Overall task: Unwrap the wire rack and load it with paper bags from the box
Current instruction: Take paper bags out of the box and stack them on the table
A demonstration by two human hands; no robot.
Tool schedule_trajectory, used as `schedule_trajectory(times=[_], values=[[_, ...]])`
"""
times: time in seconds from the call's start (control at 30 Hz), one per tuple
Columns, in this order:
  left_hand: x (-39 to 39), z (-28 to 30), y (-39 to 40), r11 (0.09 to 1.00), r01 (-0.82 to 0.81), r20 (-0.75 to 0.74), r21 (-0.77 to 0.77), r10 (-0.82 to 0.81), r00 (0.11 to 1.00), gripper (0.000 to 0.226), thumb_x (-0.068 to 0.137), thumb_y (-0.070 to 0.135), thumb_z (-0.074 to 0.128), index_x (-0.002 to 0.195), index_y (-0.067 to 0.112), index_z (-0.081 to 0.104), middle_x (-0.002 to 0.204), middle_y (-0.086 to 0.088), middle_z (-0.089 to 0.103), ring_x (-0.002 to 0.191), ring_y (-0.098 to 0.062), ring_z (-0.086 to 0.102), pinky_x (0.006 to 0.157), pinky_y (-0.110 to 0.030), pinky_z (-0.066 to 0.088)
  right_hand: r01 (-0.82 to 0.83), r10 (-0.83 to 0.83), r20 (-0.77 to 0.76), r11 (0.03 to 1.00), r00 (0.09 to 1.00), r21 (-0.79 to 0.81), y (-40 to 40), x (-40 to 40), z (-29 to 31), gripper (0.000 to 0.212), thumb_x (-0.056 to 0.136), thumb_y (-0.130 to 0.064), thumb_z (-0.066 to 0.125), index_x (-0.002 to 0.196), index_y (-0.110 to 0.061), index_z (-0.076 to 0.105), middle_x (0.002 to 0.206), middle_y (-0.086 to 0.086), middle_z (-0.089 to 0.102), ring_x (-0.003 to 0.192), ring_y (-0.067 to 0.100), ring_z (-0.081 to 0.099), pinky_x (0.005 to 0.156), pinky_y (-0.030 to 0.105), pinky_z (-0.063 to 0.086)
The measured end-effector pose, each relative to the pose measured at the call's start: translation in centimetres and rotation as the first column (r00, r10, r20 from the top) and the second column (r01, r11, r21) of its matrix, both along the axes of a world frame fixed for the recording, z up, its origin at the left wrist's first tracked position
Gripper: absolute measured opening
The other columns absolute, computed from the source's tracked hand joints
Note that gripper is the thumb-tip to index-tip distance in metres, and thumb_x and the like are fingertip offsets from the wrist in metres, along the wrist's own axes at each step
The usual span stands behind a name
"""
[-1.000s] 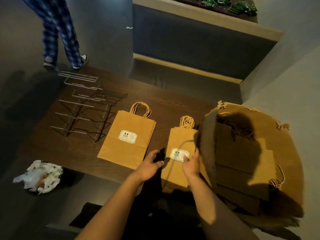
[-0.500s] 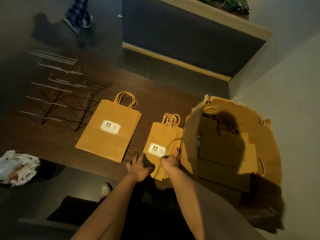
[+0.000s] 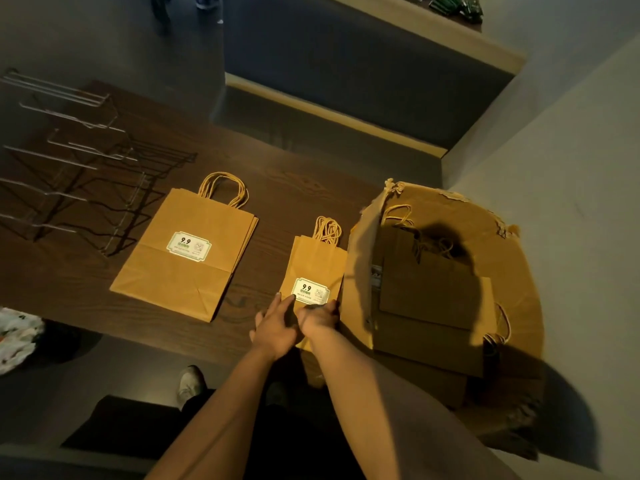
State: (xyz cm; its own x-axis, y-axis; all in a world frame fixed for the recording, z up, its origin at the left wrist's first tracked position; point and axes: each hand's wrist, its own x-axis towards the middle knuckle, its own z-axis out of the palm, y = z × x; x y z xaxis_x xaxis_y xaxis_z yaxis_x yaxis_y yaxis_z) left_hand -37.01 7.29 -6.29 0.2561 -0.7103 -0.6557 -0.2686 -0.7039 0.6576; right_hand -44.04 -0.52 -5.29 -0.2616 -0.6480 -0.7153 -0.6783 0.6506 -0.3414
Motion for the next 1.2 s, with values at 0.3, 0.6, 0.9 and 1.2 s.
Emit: schedule_trajectory(times=[0.3, 0.6, 0.9, 1.2], values=[[0.3, 5.7, -5.2, 0.95, -0.132, 0.137, -0.282, 0.176, 0.975, 0.033, 0.099, 0.022, 0.059, 0.132, 0.015, 0.061, 0.131, -0.007, 0.062, 0.124, -0.031, 0.058, 0.095, -0.039, 0.05, -0.279, 0.418, 0.466, 0.899, 0.78, -0.339, 0.6, 0.7, 14.1, 0.044, 0.099, -0.013, 0.058, 0.142, -0.009, 0.051, 0.141, 0.012, 0.053, 0.135, 0.03, 0.05, 0.112, 0.042, 0.042], [-4.3, 16.9, -10.3, 0.873, -0.316, -0.359, -0.372, 0.178, 0.916, 0.017, 0.104, 0.014, 0.051, 0.111, 0.012, 0.066, 0.114, -0.009, 0.068, 0.104, -0.022, 0.065, 0.077, -0.026, 0.051, -0.215, 0.289, 0.188, 0.916, 0.939, -0.338, -10.4, -15.1, 14.0, 0.058, 0.095, -0.003, 0.064, 0.148, -0.016, 0.044, 0.151, 0.01, 0.04, 0.126, 0.025, 0.05, 0.083, 0.023, 0.05], [-7.0, 17.5, -9.6, 0.835, -0.234, -0.111, -0.498, 0.206, 0.972, 0.015, 0.098, 0.012, 0.059, 0.107, 0.02, 0.068, 0.112, -0.003, 0.068, 0.105, -0.021, 0.067, 0.09, -0.046, 0.058, -0.703, 0.645, -0.356, 0.71, 0.676, -0.049, -10.8, -25.0, 6.3, 0.133, 0.065, -0.063, 0.084, 0.159, -0.04, -0.007, 0.166, 0.01, -0.022, 0.154, 0.04, -0.013, 0.122, 0.057, 0.003], [-8.2, 18.9, -9.4, 0.762, -0.156, 0.047, -0.628, 0.237, 0.97, 0.019, 0.095, 0.003, 0.058, 0.101, 0.018, 0.068, 0.106, 0.005, 0.063, 0.1, -0.01, 0.059, 0.087, -0.029, 0.048, -0.964, 0.744, -0.638, 0.267, 0.198, 0.013, -10.1, -25.6, 5.1, 0.041, 0.098, -0.042, 0.046, 0.131, -0.017, 0.049, 0.133, 0.016, 0.049, 0.11, 0.031, 0.055, 0.088, 0.033, 0.047]])
